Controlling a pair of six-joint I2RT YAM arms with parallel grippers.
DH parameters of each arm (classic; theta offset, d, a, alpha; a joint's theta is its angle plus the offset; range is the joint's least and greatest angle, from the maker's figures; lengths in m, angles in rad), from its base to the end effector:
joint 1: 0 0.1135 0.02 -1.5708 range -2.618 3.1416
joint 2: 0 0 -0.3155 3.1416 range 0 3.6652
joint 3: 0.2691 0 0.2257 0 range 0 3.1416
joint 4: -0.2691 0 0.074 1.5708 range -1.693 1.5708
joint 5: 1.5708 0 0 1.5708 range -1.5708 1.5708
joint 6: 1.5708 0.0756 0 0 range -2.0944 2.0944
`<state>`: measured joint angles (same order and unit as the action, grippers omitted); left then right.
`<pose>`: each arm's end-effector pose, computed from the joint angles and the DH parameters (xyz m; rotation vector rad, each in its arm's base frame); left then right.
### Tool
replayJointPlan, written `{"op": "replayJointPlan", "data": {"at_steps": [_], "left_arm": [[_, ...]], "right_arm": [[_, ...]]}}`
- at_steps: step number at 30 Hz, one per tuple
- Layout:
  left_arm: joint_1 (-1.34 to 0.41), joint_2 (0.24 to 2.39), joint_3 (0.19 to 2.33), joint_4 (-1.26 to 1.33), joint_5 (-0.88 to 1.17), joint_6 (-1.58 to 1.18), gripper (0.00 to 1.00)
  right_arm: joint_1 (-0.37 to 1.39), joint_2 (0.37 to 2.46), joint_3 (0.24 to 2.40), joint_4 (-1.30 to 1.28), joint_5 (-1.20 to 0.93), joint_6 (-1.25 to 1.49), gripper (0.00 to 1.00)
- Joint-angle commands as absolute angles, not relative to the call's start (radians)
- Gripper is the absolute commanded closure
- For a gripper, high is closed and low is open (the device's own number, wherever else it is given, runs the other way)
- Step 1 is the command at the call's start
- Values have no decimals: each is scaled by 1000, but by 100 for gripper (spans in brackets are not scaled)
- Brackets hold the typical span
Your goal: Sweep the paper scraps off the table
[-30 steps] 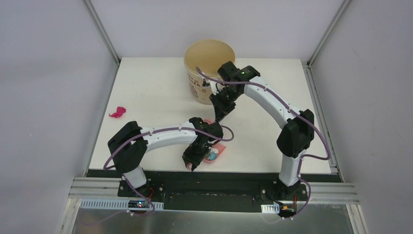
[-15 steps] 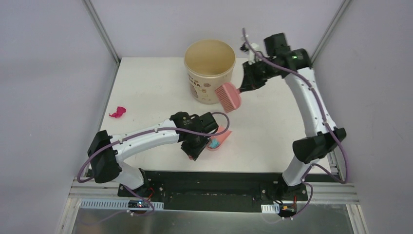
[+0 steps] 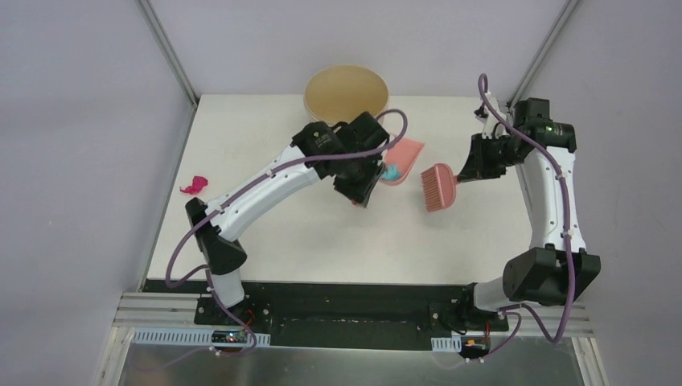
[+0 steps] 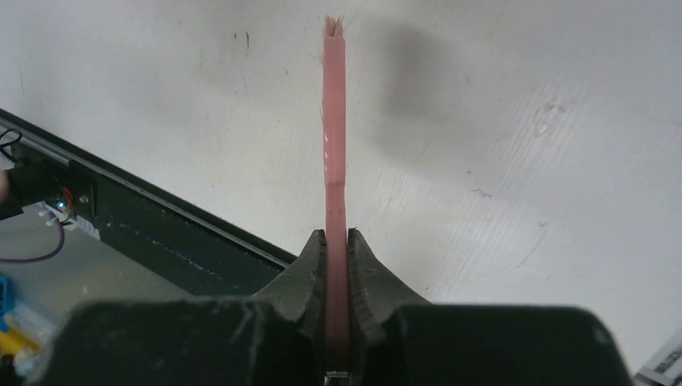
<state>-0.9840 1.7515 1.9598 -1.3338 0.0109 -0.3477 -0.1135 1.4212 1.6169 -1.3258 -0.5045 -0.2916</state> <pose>0.1885 -0.2849 0.3926 0.8699 2.6305 -0.3994 0.2372 0.0097 0.3999 -0.3755 2.5411 0.5319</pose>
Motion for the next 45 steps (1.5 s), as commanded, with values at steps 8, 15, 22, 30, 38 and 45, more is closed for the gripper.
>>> {"op": "replayJointPlan", "data": {"at_steps": [8, 15, 22, 30, 38, 45], "left_arm": [[-723, 1944, 2414, -1145, 293, -434, 100], [-519, 1802, 1949, -419, 630, -940, 100], [-483, 1856, 1539, 777, 700, -1777, 100], [-482, 1819, 1503, 772, 699, -1757, 100], [-444, 1786, 1559, 589, 785, -1617, 100], [-390, 1732, 1892, -172, 797, -1025, 100]], "right_arm": [[-118, 1333, 1424, -1159, -589, -246, 100], [-118, 1292, 1338, -1119, -600, -209, 100], [-118, 1276, 1311, -1113, -604, -200, 100], [-118, 1303, 1305, -1096, -626, -188, 100], [-118, 1299, 1297, -1090, -623, -192, 100], [-107, 1285, 1294, -1120, -797, -236, 100]]}}
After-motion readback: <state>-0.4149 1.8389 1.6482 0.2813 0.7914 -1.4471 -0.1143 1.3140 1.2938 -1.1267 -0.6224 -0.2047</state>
